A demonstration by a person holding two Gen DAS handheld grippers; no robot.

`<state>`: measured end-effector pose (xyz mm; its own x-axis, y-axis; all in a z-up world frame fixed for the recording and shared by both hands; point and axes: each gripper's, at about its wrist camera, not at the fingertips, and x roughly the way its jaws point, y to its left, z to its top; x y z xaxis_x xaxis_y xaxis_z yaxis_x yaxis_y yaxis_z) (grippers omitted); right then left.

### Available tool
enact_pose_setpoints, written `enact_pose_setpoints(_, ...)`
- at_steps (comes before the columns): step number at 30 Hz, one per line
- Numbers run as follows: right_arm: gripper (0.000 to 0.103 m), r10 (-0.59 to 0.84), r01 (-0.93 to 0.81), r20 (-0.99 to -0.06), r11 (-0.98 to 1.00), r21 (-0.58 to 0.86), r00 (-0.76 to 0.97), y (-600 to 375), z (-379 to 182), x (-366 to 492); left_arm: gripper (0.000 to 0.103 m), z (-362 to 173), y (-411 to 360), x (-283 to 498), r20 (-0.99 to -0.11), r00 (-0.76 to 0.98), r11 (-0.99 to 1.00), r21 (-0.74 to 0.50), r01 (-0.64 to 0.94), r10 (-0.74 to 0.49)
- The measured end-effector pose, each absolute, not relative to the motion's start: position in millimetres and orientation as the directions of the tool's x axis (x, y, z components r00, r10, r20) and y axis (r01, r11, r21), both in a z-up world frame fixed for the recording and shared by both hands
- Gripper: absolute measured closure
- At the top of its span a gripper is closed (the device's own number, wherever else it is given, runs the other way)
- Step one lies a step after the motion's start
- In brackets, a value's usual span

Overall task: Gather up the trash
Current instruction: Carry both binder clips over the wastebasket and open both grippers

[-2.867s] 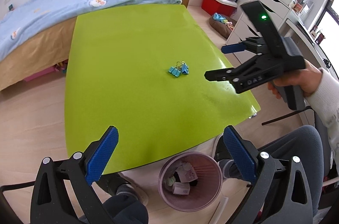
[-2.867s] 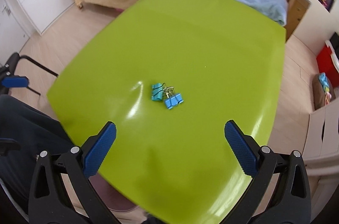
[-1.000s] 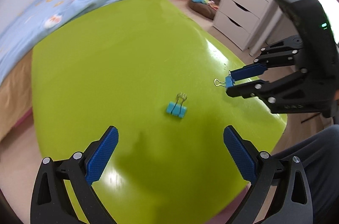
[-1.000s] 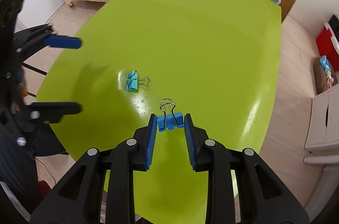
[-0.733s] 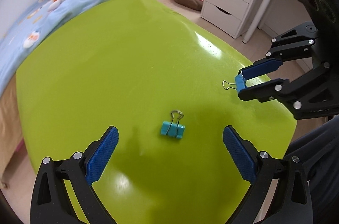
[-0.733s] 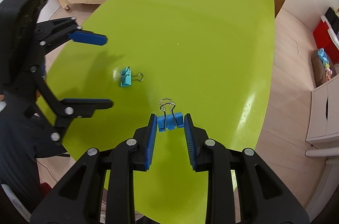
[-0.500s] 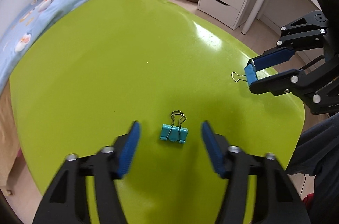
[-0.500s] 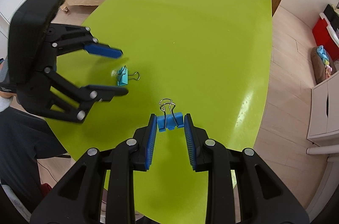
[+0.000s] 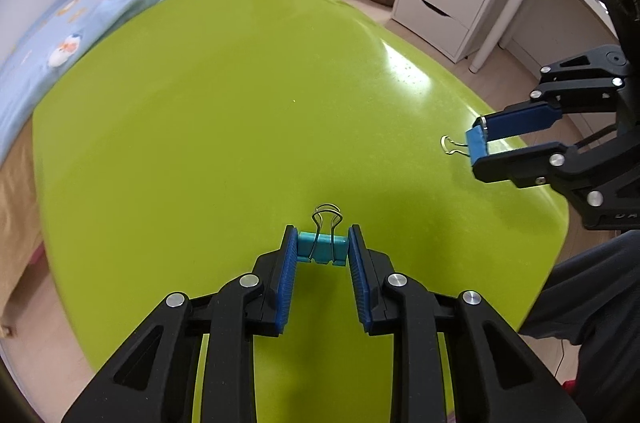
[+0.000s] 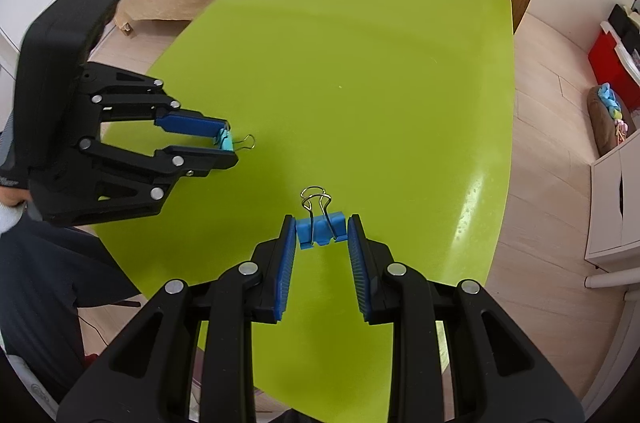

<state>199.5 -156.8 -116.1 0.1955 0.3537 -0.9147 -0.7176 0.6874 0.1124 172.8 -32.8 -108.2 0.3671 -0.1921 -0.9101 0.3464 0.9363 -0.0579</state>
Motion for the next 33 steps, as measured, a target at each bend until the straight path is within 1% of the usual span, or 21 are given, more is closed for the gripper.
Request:
enact_pose_setpoints(9, 0.077, 0.385, -0.710, -0.893, 0.695, 0.114, 0.234, -157.5, -88.8, 165.7, 0.078, -64.4, -25.9, 125.5, -0.888, 0.428, 0.960, -0.049, 0.275, -0.168)
enact_pose_setpoints(19, 0.077, 0.417, -0.704, -0.851, 0.705, 0.083, 0.317, -178.2, -47.0, 94.9, 0.078, -22.0, -34.3, 47.6, -0.856, 0.488, 0.971, -0.066, 0.228, -0.172)
enact_pose_setpoints(26, 0.077, 0.454, -0.708, -0.830, 0.699, 0.106, 0.324, -195.9, -32.3, 40.4, 0.078, -11.1, -42.6, 4.3, -0.833, 0.523, 0.974, -0.081, 0.209, -0.182)
enact_pose_setpoints(33, 0.077, 0.463, -0.705, -0.828, 0.698, 0.122, 0.315, -207.5, -32.8, 2.4, 0.078, -9.7, -47.8, -32.4, -0.825, 0.529, 0.974, -0.105, 0.203, -0.199)
